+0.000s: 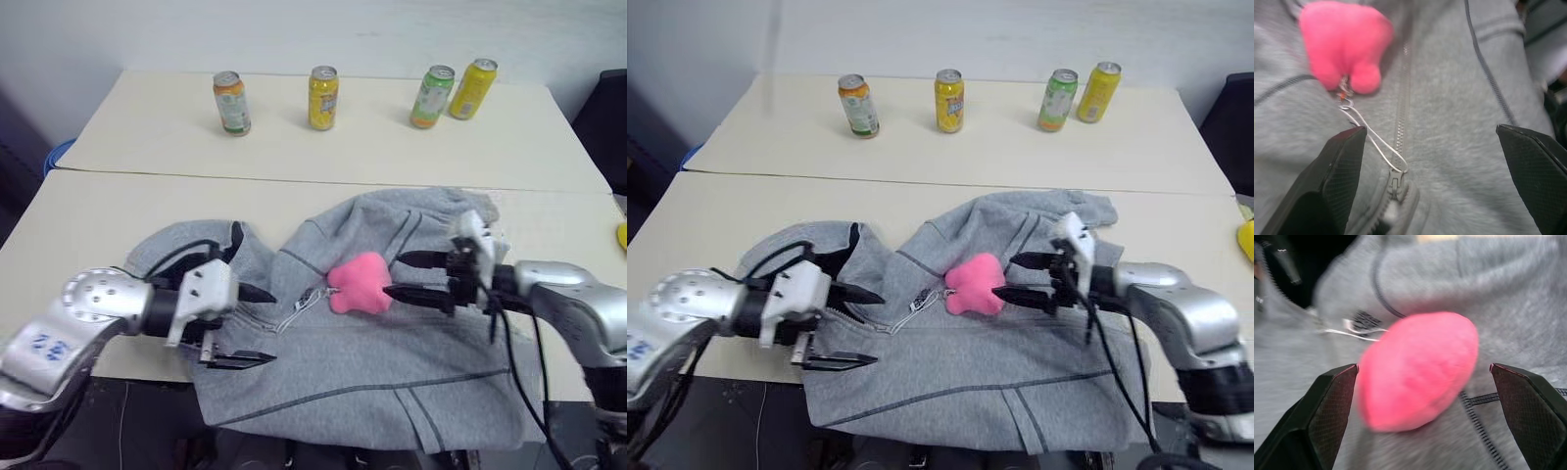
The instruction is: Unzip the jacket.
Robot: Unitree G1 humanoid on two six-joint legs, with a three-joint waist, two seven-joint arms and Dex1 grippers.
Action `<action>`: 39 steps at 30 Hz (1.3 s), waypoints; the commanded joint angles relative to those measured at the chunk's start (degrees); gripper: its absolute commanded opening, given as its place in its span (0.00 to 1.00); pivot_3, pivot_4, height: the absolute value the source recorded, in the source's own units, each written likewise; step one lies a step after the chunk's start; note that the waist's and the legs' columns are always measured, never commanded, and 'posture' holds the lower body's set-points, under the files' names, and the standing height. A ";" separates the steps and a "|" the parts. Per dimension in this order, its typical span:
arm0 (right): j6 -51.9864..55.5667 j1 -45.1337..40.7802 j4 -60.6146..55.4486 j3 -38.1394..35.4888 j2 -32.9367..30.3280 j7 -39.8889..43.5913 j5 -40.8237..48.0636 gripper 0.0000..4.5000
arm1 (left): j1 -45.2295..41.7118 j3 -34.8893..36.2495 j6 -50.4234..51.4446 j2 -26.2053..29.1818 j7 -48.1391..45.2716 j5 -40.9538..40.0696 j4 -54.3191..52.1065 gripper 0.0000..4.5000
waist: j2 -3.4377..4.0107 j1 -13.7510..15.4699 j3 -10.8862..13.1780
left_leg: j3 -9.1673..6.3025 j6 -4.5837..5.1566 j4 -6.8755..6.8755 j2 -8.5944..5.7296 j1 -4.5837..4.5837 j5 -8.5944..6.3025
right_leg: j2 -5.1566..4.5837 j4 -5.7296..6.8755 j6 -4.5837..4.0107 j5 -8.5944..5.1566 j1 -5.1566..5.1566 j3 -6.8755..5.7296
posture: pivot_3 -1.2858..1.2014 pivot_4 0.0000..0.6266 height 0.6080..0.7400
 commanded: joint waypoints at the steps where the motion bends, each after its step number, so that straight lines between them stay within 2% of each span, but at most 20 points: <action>1: 2.31 -2.53 1.23 2.02 2.74 -2.31 -1.78 1.00 | -3.59 -3.99 -5.26 -1.11 2.02 9.24 5.41 0.99 | 0.00 -0.01 0.00 | 0.00 0.00 0.00 0.01 0.00 0.00 | 0.02 0.02 0.00 0.00 -0.01 -0.01 | 0.52 0.24 1.00; 4: 6.43 -2.90 1.45 2.69 4.35 -2.33 -0.73 1.00 | -3.77 -4.73 -7.82 -0.65 1.93 13.10 11.17 0.99 | 0.00 -0.04 0.00 | 0.00 0.00 0.05 0.07 0.00 0.01 | 0.04 0.08 0.00 0.00 -0.01 -0.01 | 0.52 0.24 1.00; 9: 14.56 -3.38 0.86 0.77 6.92 -1.91 4.64 1.00 | 2.67 -3.00 -14.69 2.84 -2.58 15.14 19.32 0.99 | 0.00 -0.91 0.00 | 0.07 0.01 0.07 0.16 0.03 0.01 | -0.02 0.17 0.00 0.00 -0.06 0.05 | 0.52 0.24 1.00; 13: 17.70 -3.32 0.87 -0.26 8.79 -2.98 6.34 1.00 | 5.13 -2.24 -21.12 1.87 -0.04 18.54 27.77 0.99 | 0.01 -1.34 -0.01 | 0.05 -0.13 0.09 0.38 0.15 0.04 | -0.10 0.28 -0.07 0.02 -0.03 0.17 | 0.52 0.24 1.00; 17: 16.11 -1.40 0.29 -0.03 10.06 -2.92 5.85 0.80 | 5.68 -1.44 -23.40 0.06 2.99 19.06 31.35 1.00 | 0.27 -1.61 -0.16 | 0.13 -0.29 0.01 0.51 0.52 0.04 | -0.09 0.26 -0.22 -0.03 0.08 0.30 | 0.52 0.24 1.00; 22: 8.93 0.80 0.35 -0.56 10.75 -2.46 2.72 0.42 | 7.77 0.74 -20.40 -2.56 4.63 17.06 30.74 1.00 | 0.86 -1.51 -0.52 | 0.14 -0.35 -0.03 0.55 0.57 0.06 | -0.09 0.39 -0.37 0.04 0.04 0.41 | 0.52 0.24 1.00; 25: 3.40 2.01 1.52 -3.32 9.60 -2.37 0.72 0.19 | 10.42 2.10 -19.49 -2.64 4.66 16.85 30.44 1.00 | 0.94 -1.52 -0.60 | 0.14 -0.34 -0.03 0.54 0.59 0.07 | -0.09 0.39 -0.38 0.05 0.05 0.41 | 0.52 0.24 1.00; 28: -3.05 3.51 2.70 -6.51 8.38 -1.78 -1.57 0.01 | 12.46 3.36 -19.26 -2.61 5.04 16.55 29.92 1.00 | 0.99 -1.57 -0.63 | 0.14 -0.35 -0.03 0.54 0.58 0.06 | -0.08 0.36 -0.38 0.05 0.04 0.42 | 0.52 0.24 1.00; 34: -16.69 6.72 8.93 -14.79 1.57 0.88 -7.27 0.01 | 17.33 4.70 -19.40 -2.93 6.01 16.32 29.72 1.00 | 1.19 -1.81 -0.75 | 0.32 -0.42 -0.24 0.64 0.75 0.06 | 0.01 0.36 -0.43 0.02 0.03 0.47 | 0.52 0.24 1.00; 39: -28.48 4.87 21.80 -18.78 -4.04 -0.15 -13.97 0.01 | 20.11 4.75 -21.33 -3.05 7.36 17.42 30.18 1.00 | 1.36 -2.36 -0.89 | 1.04 -0.41 -0.89 0.69 1.56 0.09 | 0.06 0.34 -0.43 0.01 0.22 0.74 | 0.52 0.24 1.00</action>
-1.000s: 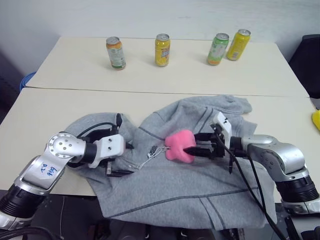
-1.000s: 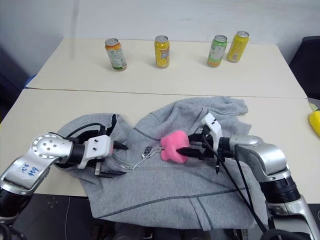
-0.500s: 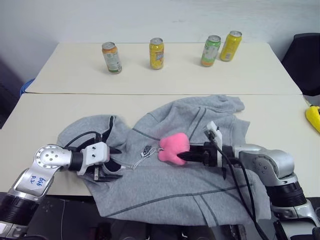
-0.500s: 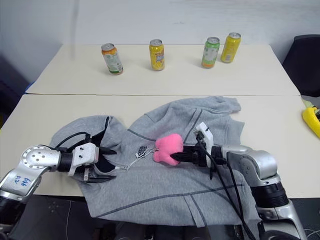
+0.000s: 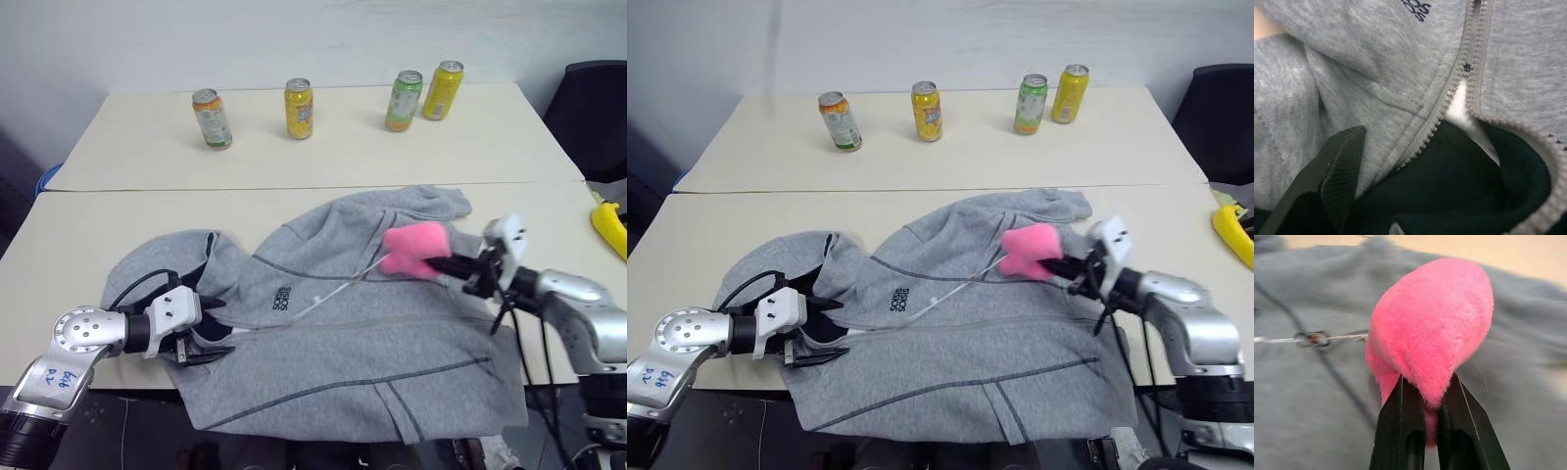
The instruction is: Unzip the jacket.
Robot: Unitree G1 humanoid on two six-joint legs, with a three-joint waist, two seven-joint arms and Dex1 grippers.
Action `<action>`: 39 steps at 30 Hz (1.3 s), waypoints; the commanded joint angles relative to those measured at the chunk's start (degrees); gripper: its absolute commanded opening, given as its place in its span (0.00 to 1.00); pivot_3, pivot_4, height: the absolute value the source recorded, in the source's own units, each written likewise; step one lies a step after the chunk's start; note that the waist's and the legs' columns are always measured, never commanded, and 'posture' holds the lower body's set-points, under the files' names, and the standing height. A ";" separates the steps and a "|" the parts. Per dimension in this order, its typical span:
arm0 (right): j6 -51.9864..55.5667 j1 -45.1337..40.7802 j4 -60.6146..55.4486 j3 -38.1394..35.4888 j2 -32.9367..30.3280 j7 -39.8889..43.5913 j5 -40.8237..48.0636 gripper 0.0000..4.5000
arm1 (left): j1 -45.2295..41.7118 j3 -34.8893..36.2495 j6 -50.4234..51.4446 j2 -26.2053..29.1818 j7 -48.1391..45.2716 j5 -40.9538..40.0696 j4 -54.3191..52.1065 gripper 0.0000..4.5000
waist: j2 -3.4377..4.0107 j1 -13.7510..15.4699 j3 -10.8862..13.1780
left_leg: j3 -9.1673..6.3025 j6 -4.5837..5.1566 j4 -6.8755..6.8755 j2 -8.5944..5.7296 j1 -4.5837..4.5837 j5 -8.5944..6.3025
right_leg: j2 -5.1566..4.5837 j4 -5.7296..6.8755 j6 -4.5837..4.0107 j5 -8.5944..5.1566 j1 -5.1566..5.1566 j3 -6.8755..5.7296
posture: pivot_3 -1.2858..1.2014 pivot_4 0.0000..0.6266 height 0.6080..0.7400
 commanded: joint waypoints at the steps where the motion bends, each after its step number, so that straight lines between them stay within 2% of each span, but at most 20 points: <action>1: -10.47 -2.62 9.61 -4.61 -3.19 -1.24 -4.44 0.01 | 4.84 -1.73 0.87 0.48 2.72 6.35 5.42 1.00 | 0.12 -0.38 -0.08 | 0.03 -0.01 0.00 0.02 0.02 0.00 | 0.02 0.00 0.00 0.00 -0.01 0.03 | 0.52 0.24 1.00; 4: -20.57 -6.30 20.77 -6.18 -4.74 -5.18 -8.86 0.01 | 5.24 -1.85 1.05 -0.05 4.73 7.25 5.84 1.00 | 0.29 -0.95 -0.18 | 0.07 -0.03 -0.01 0.04 0.03 0.00 | 0.02 0.00 0.00 0.00 -0.03 0.20 | 0.52 0.24 1.00; 10: -30.91 -13.69 40.90 -6.42 -9.76 -16.16 -16.44 0.01 | 5.75 -1.29 2.46 -0.05 9.75 8.95 7.96 1.00 | 0.86 -0.94 -0.51 | 0.12 -0.04 0.00 0.02 0.06 0.02 | 0.00 0.03 -0.01 -0.01 -0.06 0.64 | 0.52 0.24 1.00; 16: -38.32 -23.29 52.44 -4.80 -12.98 -25.68 -21.48 0.01 | 8.62 0.76 3.23 -1.41 12.55 7.24 8.02 1.00 | 1.08 -1.33 -0.63 | 0.60 -0.17 -0.35 0.05 0.78 -0.02 | 0.04 0.20 -0.14 -0.07 0.17 1.13 | 0.52 0.24 1.00; 24: -42.64 -33.56 57.52 -0.90 -12.92 -25.46 -25.94 0.01 | 10.55 1.65 2.70 -1.75 12.37 7.42 8.20 1.00 | 1.10 -1.31 -0.65 | 0.91 -0.50 -0.88 0.06 1.14 0.17 | 0.08 0.36 -0.22 -0.11 0.07 1.48 | 0.52 0.24 1.00; 29: -41.57 -35.60 58.96 0.54 -15.24 -30.12 -29.15 0.01 | 10.38 1.56 0.40 -0.51 13.39 10.08 9.21 1.00 | 1.10 -1.30 -0.65 | 0.91 -0.50 -0.89 0.07 1.10 0.16 | 0.08 0.40 -0.27 -0.14 0.00 1.49 | 0.52 0.24 1.00; 36: -30.84 -28.18 60.04 -0.99 -16.67 -26.01 -26.29 0.01 | 9.76 3.37 1.77 -3.02 16.01 6.68 7.93 1.00 | 1.03 -1.00 -0.65 | 0.85 -0.49 -0.89 0.13 1.03 0.15 | 0.07 0.36 -0.35 -0.18 -0.02 1.42 | 0.52 0.24 1.00; 39: -33.42 -24.56 56.70 -3.84 -14.25 -21.99 -21.81 0.01 | 9.27 4.39 0.84 -4.37 14.01 3.76 6.18 1.00 | 1.04 -0.99 -0.64 | 0.87 -0.48 -0.91 0.12 1.00 0.13 | 0.07 0.37 -0.36 -0.18 -0.05 1.43 | 0.52 0.24 1.00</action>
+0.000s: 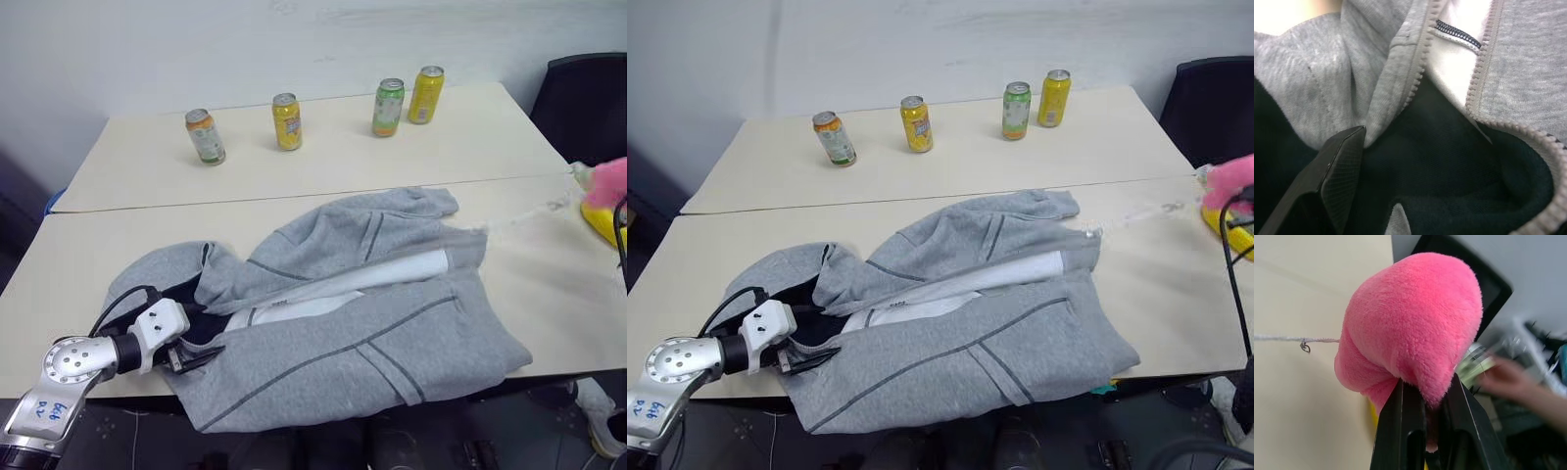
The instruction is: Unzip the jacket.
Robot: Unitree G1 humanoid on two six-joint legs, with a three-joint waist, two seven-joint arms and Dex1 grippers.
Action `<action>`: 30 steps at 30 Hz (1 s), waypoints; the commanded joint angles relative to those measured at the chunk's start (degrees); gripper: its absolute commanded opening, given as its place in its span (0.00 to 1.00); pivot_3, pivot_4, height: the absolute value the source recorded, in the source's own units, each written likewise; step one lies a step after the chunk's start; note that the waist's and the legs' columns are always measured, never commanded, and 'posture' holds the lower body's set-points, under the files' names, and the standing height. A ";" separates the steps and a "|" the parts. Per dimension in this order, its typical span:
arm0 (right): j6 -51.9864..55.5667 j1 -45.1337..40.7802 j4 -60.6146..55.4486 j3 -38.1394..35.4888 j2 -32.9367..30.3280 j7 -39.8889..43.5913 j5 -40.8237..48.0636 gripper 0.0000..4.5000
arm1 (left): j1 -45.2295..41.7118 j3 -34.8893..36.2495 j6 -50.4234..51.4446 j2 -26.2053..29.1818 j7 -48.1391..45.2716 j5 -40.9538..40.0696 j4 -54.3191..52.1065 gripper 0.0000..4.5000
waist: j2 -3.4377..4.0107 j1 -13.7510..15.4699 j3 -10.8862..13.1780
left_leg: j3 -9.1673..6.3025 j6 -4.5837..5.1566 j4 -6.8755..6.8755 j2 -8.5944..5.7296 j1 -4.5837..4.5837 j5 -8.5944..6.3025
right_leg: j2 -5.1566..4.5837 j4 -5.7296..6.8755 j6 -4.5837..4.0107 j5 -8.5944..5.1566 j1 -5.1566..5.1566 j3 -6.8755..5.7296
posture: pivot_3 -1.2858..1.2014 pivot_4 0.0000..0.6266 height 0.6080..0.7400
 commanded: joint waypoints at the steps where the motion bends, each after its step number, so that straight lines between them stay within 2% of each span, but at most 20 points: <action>1: -2.79 1.46 -5.23 -4.78 1.69 4.13 6.10 0.01 | 1.57 0.21 2.71 -0.86 1.98 2.82 5.24 1.00 | -0.01 0.00 0.00 | 0.00 0.00 0.00 0.00 0.00 0.00 | 0.01 0.00 0.00 0.00 0.00 -0.01 | 0.52 0.24 1.00; 3: -1.26 2.21 -7.49 -6.84 3.41 7.42 9.62 0.01 | 1.18 0.88 1.99 -1.61 -0.03 0.68 4.02 1.00 | -0.01 -0.09 0.01 | 0.01 -0.02 0.00 0.00 -0.01 0.00 | 0.01 0.00 0.00 0.00 0.00 -0.01 | 0.52 0.24 1.00; 7: -0.29 5.63 -12.31 -8.56 4.10 11.21 12.38 0.29 | -0.70 5.21 5.63 -3.74 -2.09 -7.28 -0.40 1.00 | -0.34 0.24 0.21 | -0.01 0.01 0.01 0.01 -0.21 0.03 | 0.02 0.00 0.01 0.00 -0.15 -0.05 | 0.52 0.24 1.00; 9: -3.22 7.41 -15.65 -10.73 4.50 11.90 14.60 0.45 | -1.54 8.18 8.64 -3.64 -2.48 -11.49 -4.01 1.00 | -0.89 0.52 0.54 | -0.15 0.16 0.04 0.01 -0.45 0.12 | 0.00 -0.05 0.01 0.00 -0.26 -0.21 | 0.52 0.24 1.00; 11: -9.17 7.48 -18.50 -13.32 5.36 10.87 16.58 0.61 | -1.77 11.01 12.22 -2.72 -2.96 -15.27 -7.61 1.00 | -1.38 0.36 0.79 | -0.32 0.17 0.36 0.05 -1.21 0.14 | 0.01 0.01 0.00 0.01 -0.85 -0.35 | 0.52 0.24 1.00; 13: -11.05 6.20 -21.15 -15.15 6.62 12.07 19.45 0.76 | -1.74 12.74 14.45 -1.39 -3.78 -16.81 -10.47 1.00 | -1.47 0.16 0.86 | -0.44 0.20 1.04 0.11 -1.82 0.08 | 0.07 0.06 0.02 0.04 -1.12 -0.49 | 0.52 0.24 1.00; 16: -6.78 4.48 -29.45 -13.19 9.75 17.89 24.34 0.98 | -3.58 16.64 20.11 -0.16 -3.20 -22.44 -14.21 1.00 | -1.58 -0.16 0.93 | -0.51 0.39 1.19 0.08 -2.06 -0.02 | 0.06 -0.07 0.21 0.17 -1.07 -0.59 | 0.52 0.24 1.00; 19: 1.73 4.75 -40.46 -8.86 13.84 21.47 28.55 0.99 | -4.51 19.39 24.55 0.86 -3.21 -25.81 -15.38 1.00 | -1.78 -0.25 1.02 | -0.56 0.41 1.24 0.14 -2.03 -0.03 | 0.11 -0.34 0.21 0.22 -0.99 -0.61 | 0.52 0.24 1.00; 23: 11.07 10.29 -54.56 -2.30 19.17 25.88 32.62 0.99 | -1.78 20.49 21.13 2.15 -6.24 -21.69 -14.75 1.00 | -1.79 0.09 1.03 | -0.64 0.37 1.11 0.19 -2.02 -0.03 | 0.18 -0.36 0.19 0.23 -1.00 -0.65 | 0.52 0.24 1.00; 25: 11.35 15.16 -59.74 1.93 20.12 30.13 31.68 0.99 | 0.81 21.17 18.95 2.56 -8.48 -20.06 -14.29 1.00 | -1.79 0.63 1.03 | -0.73 0.37 1.05 0.19 -2.16 -0.04 | 0.17 -0.37 0.19 0.24 -1.02 -0.75 | 0.52 0.24 1.00; 27: 7.17 20.91 -63.84 5.85 20.42 36.13 29.82 0.99 | 5.06 21.98 15.57 3.00 -11.56 -17.53 -14.13 1.00 | -1.79 1.30 1.03 | -0.79 0.44 1.05 0.17 -2.24 -0.17 | 0.16 -0.53 0.19 0.24 -1.01 -0.82 | 0.52 0.24 1.00; 30: 5.97 28.08 -66.51 7.91 18.61 43.55 30.49 0.99 | 11.65 24.24 8.56 1.35 -12.36 -12.31 -15.27 1.00 | -1.81 1.76 1.02 | -0.79 0.62 1.08 0.13 -2.37 -0.38 | 0.13 -0.81 0.19 0.24 -0.99 -0.95 | 0.52 0.24 1.00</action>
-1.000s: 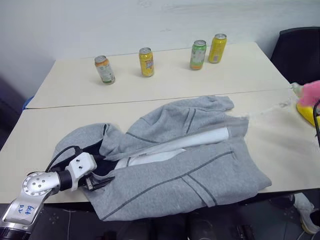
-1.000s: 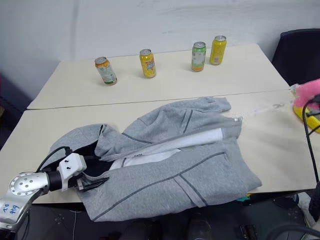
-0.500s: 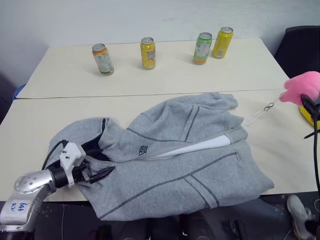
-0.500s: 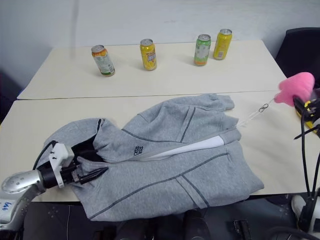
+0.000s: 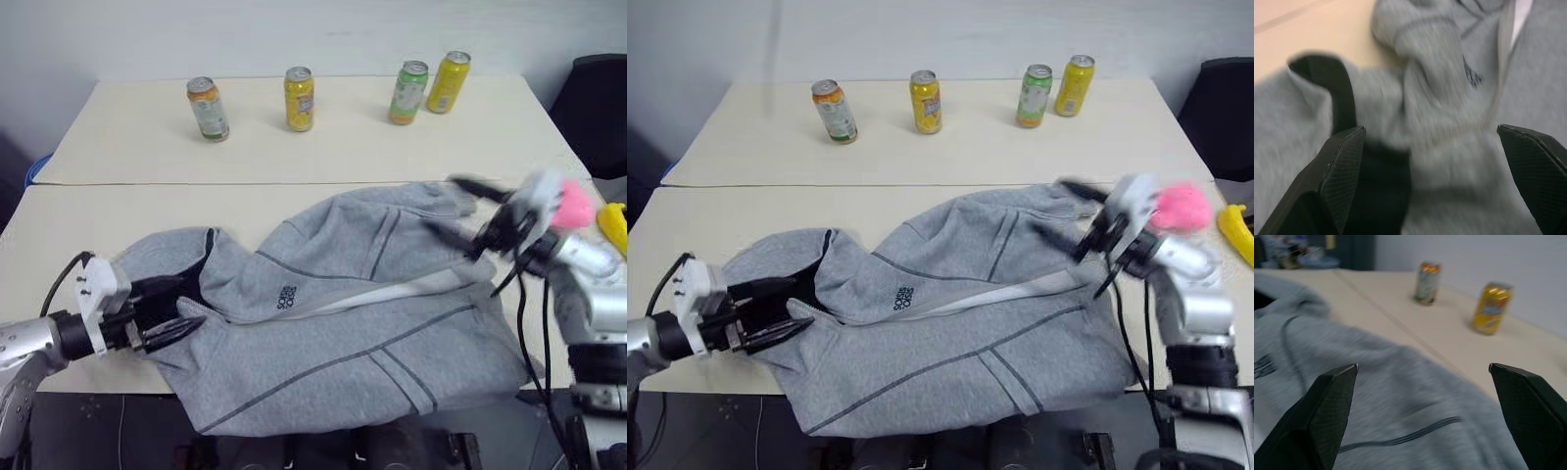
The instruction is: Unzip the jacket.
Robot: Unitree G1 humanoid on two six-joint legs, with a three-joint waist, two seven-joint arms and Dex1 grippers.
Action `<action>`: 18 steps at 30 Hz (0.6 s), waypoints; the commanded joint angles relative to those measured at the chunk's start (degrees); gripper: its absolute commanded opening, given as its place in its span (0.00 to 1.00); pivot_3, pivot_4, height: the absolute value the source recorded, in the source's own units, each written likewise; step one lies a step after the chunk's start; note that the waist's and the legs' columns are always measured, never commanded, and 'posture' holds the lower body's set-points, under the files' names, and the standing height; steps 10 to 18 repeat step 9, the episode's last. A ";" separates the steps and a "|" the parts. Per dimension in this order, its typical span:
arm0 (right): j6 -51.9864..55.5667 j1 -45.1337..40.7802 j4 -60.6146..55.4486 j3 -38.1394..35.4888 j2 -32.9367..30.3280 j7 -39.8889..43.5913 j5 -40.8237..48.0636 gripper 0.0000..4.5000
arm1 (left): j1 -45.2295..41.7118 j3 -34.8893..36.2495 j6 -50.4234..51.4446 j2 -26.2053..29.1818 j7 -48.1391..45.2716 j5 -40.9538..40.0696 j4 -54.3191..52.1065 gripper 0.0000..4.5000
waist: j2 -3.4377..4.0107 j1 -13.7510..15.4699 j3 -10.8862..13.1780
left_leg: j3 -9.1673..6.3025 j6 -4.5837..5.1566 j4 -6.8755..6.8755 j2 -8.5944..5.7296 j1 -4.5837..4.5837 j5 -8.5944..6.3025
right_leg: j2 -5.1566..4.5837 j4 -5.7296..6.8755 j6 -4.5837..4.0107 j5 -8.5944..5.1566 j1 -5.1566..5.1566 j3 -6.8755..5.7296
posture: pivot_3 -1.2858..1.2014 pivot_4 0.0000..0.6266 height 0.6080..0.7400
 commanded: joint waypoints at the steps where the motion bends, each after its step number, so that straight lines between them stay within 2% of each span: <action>1: -1.42 5.47 -3.68 0.10 -2.98 8.08 0.80 0.99 | 5.65 4.29 -7.04 -1.63 -1.40 4.35 -2.00 1.00 | -0.01 0.06 0.01 | 0.01 0.08 0.01 -0.06 -0.02 -0.06 | -0.06 -0.04 0.00 0.00 0.02 -0.05 | 0.52 0.24 1.00; 8: -6.70 11.37 0.96 -5.04 -4.50 13.29 0.70 0.99 | 11.09 7.85 -8.28 -9.31 3.98 3.90 -7.18 1.00 | -0.26 0.03 0.16 | 0.00 0.36 0.46 -0.14 0.08 -0.32 | -0.28 -0.49 0.31 0.19 0.45 -0.29 | 0.52 0.24 1.00; 18: -7.32 11.67 1.40 -5.52 -4.24 13.37 0.68 0.99 | 11.52 7.67 -8.05 -9.66 4.18 4.16 -8.11 1.00 | -0.26 0.03 0.16 | -0.04 0.18 0.46 -0.11 0.20 -0.43 | -0.28 -0.50 0.28 0.22 0.58 -0.30 | 0.52 0.24 1.00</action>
